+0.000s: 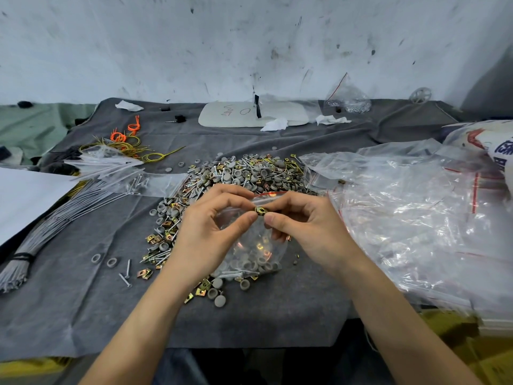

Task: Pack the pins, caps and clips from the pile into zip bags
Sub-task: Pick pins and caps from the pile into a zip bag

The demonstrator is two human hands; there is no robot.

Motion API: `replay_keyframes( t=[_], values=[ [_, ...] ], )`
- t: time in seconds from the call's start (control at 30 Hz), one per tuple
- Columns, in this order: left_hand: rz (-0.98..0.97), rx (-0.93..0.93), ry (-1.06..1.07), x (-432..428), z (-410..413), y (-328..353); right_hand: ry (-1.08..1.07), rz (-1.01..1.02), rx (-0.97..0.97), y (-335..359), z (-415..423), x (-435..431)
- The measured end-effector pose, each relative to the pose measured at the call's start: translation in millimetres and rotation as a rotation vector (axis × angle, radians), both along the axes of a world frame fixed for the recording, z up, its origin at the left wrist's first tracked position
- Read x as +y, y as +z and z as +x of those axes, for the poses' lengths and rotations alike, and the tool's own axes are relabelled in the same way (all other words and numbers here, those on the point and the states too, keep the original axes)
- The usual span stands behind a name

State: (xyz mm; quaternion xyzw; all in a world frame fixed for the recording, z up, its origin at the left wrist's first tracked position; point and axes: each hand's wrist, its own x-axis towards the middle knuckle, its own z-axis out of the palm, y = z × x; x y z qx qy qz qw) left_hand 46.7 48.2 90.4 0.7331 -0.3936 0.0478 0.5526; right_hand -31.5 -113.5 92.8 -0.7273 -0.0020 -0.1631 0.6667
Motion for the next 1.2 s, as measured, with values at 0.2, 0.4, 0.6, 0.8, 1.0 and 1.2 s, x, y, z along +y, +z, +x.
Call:
replay_keyframes(
  t=[0.2, 0.4, 0.6, 0.8, 1.0, 1.2],
  values=[
    [-0.005, 0.070, 0.011, -1.4, 0.5, 3.0, 0.047, 0.051, 0.071, 5.3, -0.9, -3.6],
    [0.032, -0.104, 0.059, -2.4, -3.4, 1.4, -0.022, 0.083, 0.052, 5.0, -0.6, 0.5],
    [0.029, -0.119, 0.047, -3.9, -3.9, -0.8, 0.003, 0.108, 0.067, 4.4, -1.1, 2.3],
    [-0.041, 0.013, -0.012, -3.9, -0.1, -2.4, -0.020, 0.035, 0.010, 5.1, -2.2, -0.5],
    [-0.066, 0.075, -0.032, -2.8, 1.8, -2.4, -0.062, -0.007, -0.024, 4.4, -1.6, 1.0],
    [-0.036, 0.074, -0.033, -1.8, 1.7, 0.5, -0.061, -0.018, -0.028, 5.4, -2.3, 1.1]
  ],
)
